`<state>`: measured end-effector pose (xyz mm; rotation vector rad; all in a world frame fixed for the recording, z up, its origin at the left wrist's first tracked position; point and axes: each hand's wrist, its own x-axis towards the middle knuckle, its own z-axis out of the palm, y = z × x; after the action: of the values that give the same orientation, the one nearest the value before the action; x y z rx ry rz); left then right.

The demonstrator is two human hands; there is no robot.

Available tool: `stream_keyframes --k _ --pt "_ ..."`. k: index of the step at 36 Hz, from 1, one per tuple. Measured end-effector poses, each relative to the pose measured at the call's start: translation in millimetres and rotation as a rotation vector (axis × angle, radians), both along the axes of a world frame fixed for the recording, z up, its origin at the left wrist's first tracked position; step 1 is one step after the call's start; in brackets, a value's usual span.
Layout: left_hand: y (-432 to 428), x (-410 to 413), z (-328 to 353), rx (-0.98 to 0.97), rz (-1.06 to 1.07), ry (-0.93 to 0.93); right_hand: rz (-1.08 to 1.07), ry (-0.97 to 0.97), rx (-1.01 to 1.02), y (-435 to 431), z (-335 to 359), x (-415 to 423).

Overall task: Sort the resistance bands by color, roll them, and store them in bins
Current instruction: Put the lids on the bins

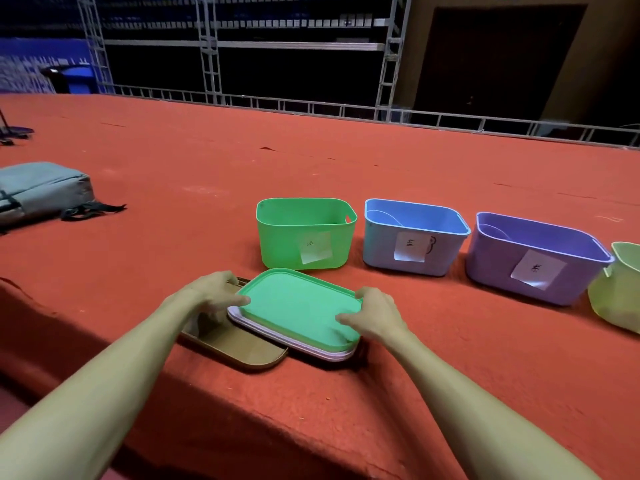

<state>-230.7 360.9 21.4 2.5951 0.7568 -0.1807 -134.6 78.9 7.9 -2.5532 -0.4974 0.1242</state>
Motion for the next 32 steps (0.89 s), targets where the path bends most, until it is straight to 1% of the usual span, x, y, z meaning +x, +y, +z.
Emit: stream_keyframes --k 2,6,9,13,15,20,26,32 --pt "-1.5 2.4 -2.1 0.029 0.011 0.000 -0.015 0.055 -0.037 -7.1 -3.8 1.5" --pt "-4.1 7.5 -4.3 0.007 -0.021 -0.017 -0.033 0.111 -0.005 -14.5 -8.6 4.0" --pt "-9.4 14.3 -6.8 0.007 -0.060 -0.056 -0.038 0.117 0.049 -17.0 -9.4 4.4" --pt "-21.0 25.5 -11.2 -0.012 -0.076 -0.041 -0.028 0.112 0.066 -17.8 -9.6 4.5" --pt "-25.1 30.8 -13.0 0.000 -0.069 -0.035 -0.021 0.116 0.072 -18.1 -10.0 5.2" --pt "-27.7 40.6 -10.9 0.069 0.023 -0.091 -0.030 0.124 0.093 -22.0 -9.8 8.8" --pt "-42.4 43.3 -4.1 0.113 0.010 -0.030 -0.041 0.128 0.135 -30.0 -6.7 13.1" --pt "-58.5 42.8 2.1 0.110 0.025 -0.092 -0.059 0.115 0.179 -40.0 -1.7 11.3"
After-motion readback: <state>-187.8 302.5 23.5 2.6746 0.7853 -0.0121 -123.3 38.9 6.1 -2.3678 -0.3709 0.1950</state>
